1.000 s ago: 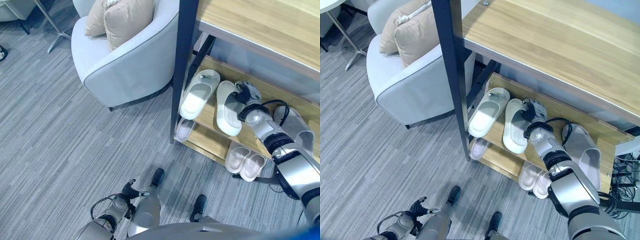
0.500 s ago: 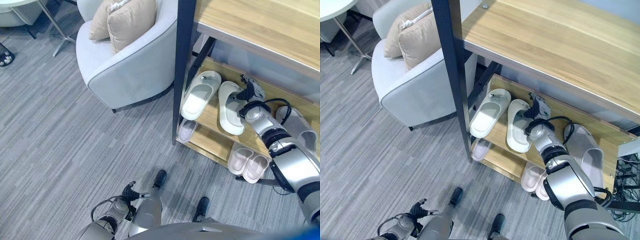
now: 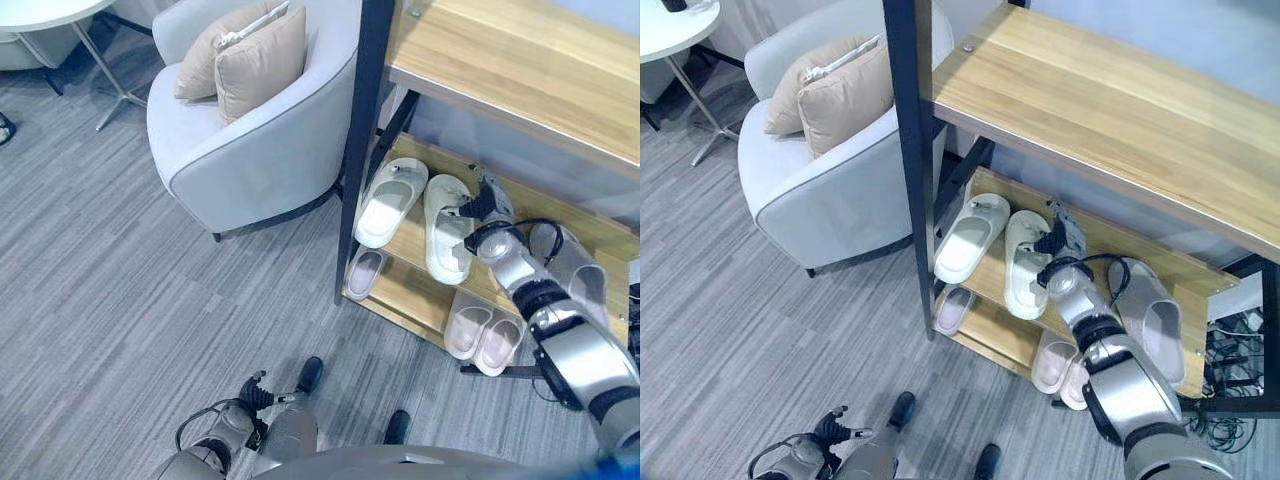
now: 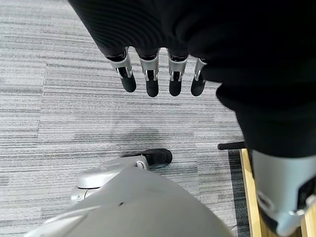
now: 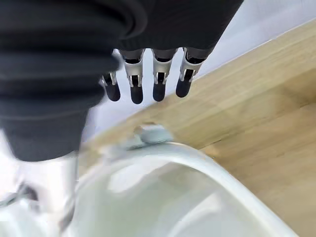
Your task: Arrange the slippers neatly on the shoe rack.
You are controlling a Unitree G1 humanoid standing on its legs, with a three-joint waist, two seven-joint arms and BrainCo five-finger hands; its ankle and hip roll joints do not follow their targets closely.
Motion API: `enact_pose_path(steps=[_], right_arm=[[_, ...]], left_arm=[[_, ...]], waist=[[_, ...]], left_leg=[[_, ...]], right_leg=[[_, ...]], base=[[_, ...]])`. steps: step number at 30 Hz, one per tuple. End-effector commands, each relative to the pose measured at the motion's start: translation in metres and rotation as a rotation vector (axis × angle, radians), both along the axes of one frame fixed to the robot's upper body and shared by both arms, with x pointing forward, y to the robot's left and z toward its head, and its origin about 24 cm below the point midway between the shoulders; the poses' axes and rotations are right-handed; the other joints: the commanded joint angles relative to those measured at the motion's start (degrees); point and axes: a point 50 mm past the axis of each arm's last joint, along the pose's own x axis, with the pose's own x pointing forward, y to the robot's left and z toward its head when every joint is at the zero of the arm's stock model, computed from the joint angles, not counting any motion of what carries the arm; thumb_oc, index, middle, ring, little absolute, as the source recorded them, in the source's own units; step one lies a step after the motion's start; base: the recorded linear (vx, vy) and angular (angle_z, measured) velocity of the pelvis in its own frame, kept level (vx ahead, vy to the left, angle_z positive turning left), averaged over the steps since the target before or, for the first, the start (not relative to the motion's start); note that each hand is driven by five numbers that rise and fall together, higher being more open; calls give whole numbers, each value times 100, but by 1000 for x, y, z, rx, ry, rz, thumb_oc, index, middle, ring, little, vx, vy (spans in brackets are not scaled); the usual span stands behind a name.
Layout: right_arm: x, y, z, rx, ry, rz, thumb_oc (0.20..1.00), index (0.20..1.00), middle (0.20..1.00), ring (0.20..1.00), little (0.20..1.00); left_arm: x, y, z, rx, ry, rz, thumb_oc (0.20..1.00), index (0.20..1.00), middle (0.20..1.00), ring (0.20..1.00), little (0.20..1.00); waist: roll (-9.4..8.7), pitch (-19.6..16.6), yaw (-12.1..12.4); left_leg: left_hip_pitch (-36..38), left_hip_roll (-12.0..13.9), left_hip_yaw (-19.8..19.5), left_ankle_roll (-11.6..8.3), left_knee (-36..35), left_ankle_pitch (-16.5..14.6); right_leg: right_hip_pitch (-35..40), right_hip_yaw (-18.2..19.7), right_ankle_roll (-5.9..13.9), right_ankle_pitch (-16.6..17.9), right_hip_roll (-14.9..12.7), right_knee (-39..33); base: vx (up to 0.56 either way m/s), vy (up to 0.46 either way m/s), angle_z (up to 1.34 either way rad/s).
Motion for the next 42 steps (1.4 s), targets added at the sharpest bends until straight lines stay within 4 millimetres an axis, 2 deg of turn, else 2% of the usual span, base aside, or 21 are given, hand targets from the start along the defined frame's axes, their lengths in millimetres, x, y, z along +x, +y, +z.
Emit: enact_pose_path(steps=[1,2,5,9,13,16,18,22,25,26,30,34,39,42], right_arm=[[-4,-15,14,0,-116,-57,1000,1000,1000,1000,1000],[-7,-15,10,11,-115,-58,1000,1000,1000,1000,1000],[-32,-14,-19,104,-88,-77,1000,1000,1000,1000,1000],[-47,-16,-35,241,-84,-118,1000,1000,1000,1000,1000],[-53,-26,-28,185,-123,-111,1000,1000,1000,1000,1000],[-54,-42,-13,88,-158,-99,1000,1000,1000,1000,1000],[-52,-44,-6,70,-172,-81,1000,1000,1000,1000,1000],[-53,-35,-7,104,-135,16,1000,1000,1000,1000,1000],[-55,-18,-22,177,-71,88,1000,1000,1000,1000,1000],[-55,-18,-22,177,-71,88,1000,1000,1000,1000,1000],[-57,3,-41,131,15,158,1000,1000,1000,1000,1000],[-60,8,-50,147,54,164,1000,1000,1000,1000,1000],[-63,17,-53,249,51,170,1000,1000,1000,1000,1000],[-68,32,-62,445,66,167,1000,1000,1000,1000,1000]], left_arm=[[-6,-13,-6,-13,42,20,1000,1000,1000,1000,1000],[-8,-13,-7,-12,46,21,1000,1000,1000,1000,1000],[-24,-7,-11,-3,90,53,1000,1000,1000,1000,1000],[-41,-5,-15,6,135,64,1000,1000,1000,1000,1000],[-49,-2,-16,10,150,76,1000,1000,1000,1000,1000],[-53,1,-16,16,161,65,1000,1000,1000,1000,1000],[-53,2,-16,15,164,63,1000,1000,1000,1000,1000],[-55,4,-16,12,180,65,1000,1000,1000,1000,1000],[-54,3,-16,6,174,71,1000,1000,1000,1000,1000],[-54,3,-16,6,174,71,1000,1000,1000,1000,1000],[-48,1,-15,1,149,77,1000,1000,1000,1000,1000],[-53,4,-16,10,165,87,1000,1000,1000,1000,1000],[-62,5,-17,15,192,103,1000,1000,1000,1000,1000],[-61,5,-17,21,187,111,1000,1000,1000,1000,1000]], waist=[[31,153,40],[28,142,38],[83,35,-48],[152,-46,-99],[185,-76,-143],[193,-90,-177],[195,-81,-193],[201,-67,-255],[227,-69,-300],[227,-69,-300],[259,-53,-305],[244,-37,-293],[239,-21,-294],[242,-30,-318]], left_leg=[[180,49,251,-87,-3,-692],[198,50,267,-83,-3,-701],[362,53,357,-44,-3,-771],[493,60,470,-27,-3,-807],[569,63,527,-26,-3,-827],[619,80,580,-40,-3,-827],[627,93,606,-47,-3,-822],[666,134,691,-64,-3,-817],[711,149,738,-69,-3,-821],[712,150,739,-69,-3,-822],[732,165,770,-75,-3,-828],[715,163,775,-70,-3,-834],[725,156,795,-54,-3,-846],[775,155,841,-43,-3,-859]], right_leg=[[458,325,409,-61,-509,32],[467,334,409,-63,-513,32],[570,387,415,-92,-552,32],[624,429,423,-115,-579,32],[658,464,421,-117,-586,32],[671,495,415,-103,-574,32],[659,530,410,-97,-568,32],[646,603,397,-80,-548,32],[655,647,386,-91,-533,32],[655,647,386,-91,-533,32],[653,664,369,-96,-522,32],[645,648,372,-85,-531,32],[645,664,371,-78,-538,32],[665,683,371,-73,-551,32]], base=[[0,0,0],[14,15,-3],[33,22,-12],[20,6,-18],[11,-4,-3],[8,-22,0],[-6,-33,-2],[-4,-46,-10],[12,-32,-11],[13,-26,-7],[4,-4,-1],[0,0,0],[0,0,0],[18,22,0]])
